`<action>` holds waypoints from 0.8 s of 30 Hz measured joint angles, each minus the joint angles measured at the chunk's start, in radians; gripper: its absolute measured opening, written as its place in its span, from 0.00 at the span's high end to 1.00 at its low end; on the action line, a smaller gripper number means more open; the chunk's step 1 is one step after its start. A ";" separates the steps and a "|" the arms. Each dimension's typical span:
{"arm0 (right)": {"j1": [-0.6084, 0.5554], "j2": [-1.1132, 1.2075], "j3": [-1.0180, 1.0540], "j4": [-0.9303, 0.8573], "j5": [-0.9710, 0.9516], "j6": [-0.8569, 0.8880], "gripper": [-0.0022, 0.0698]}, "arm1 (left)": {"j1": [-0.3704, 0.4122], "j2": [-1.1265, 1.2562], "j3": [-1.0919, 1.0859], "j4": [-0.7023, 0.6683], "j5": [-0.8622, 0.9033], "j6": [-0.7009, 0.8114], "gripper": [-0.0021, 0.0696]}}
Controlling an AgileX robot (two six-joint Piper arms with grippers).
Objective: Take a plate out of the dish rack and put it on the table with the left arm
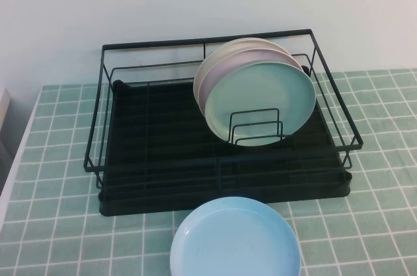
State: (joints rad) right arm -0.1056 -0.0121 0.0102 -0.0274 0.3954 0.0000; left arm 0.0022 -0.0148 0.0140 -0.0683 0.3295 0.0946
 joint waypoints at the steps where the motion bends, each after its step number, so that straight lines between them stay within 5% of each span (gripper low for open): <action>1: 0.000 0.000 0.000 0.000 0.000 0.000 0.97 | 0.000 0.000 0.000 0.000 0.000 0.000 0.98; 24: 0.000 0.000 0.000 0.000 0.000 0.000 0.97 | 0.000 0.000 0.000 0.116 0.000 0.074 0.98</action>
State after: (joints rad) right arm -0.1056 -0.0121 0.0102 -0.0274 0.3954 0.0000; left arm 0.0022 -0.0148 0.0140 0.0472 0.3295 0.1687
